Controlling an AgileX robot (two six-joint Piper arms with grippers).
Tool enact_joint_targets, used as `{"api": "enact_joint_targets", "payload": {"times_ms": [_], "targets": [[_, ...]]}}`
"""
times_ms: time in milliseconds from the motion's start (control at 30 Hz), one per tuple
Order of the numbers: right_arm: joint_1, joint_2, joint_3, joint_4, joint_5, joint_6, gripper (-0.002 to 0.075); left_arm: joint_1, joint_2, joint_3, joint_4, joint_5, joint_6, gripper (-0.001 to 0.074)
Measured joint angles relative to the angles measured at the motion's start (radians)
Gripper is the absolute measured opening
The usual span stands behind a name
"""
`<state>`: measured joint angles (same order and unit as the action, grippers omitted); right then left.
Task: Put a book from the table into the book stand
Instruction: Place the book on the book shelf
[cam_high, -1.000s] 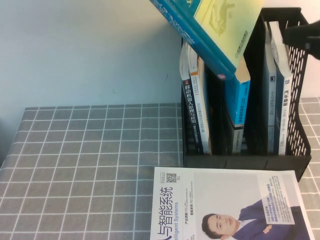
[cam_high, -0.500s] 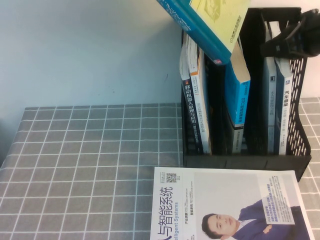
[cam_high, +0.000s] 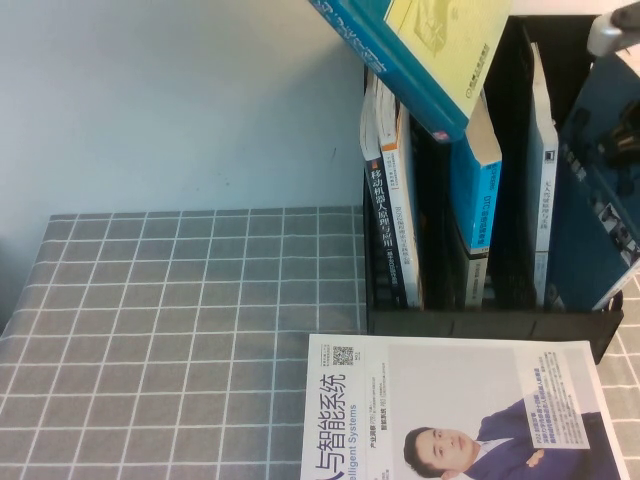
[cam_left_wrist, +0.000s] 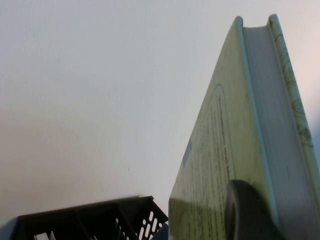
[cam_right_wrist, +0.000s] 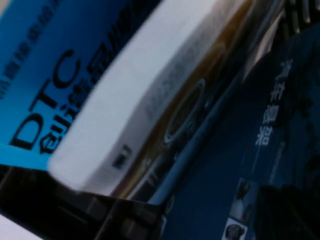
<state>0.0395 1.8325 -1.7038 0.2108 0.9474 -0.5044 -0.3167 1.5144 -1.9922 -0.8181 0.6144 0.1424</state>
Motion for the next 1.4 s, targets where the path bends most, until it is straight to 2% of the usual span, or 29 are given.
{"api": "enact_joint_targets", "payload": {"times_ms": [133,300,533,700,967,1167,1400], "targets": [[0.0,-0.051,0.0,0.075,-0.002,-0.03,-0.0003,0.0,0.011,0.0,-0.014,0.016,-0.002,0.0193],[0.007,-0.119,-0.02,0.263,0.01,-0.12,-0.0003,0.0,0.027,0.0,-0.015,0.053,-0.002,0.0193],[0.116,-0.052,-0.024,0.307,-0.048,-0.151,-0.0003,0.0,0.033,0.0,-0.015,0.049,-0.002,0.0193],[0.151,0.01,-0.032,0.225,-0.074,-0.128,-0.0003,0.0,0.033,0.0,-0.013,0.039,-0.002,0.0193],[0.153,0.027,-0.045,-0.179,0.013,0.044,-0.0003,0.0,0.033,0.0,-0.014,0.035,-0.002,0.0193],[0.15,0.001,-0.05,-0.221,0.03,0.082,-0.0003,-0.009,0.042,0.0,-0.039,0.052,-0.037,0.0193],[0.098,-0.055,-0.06,-0.228,0.028,0.121,-0.0003,-0.104,0.095,0.0,0.038,-0.021,-0.112,0.0193]]}}
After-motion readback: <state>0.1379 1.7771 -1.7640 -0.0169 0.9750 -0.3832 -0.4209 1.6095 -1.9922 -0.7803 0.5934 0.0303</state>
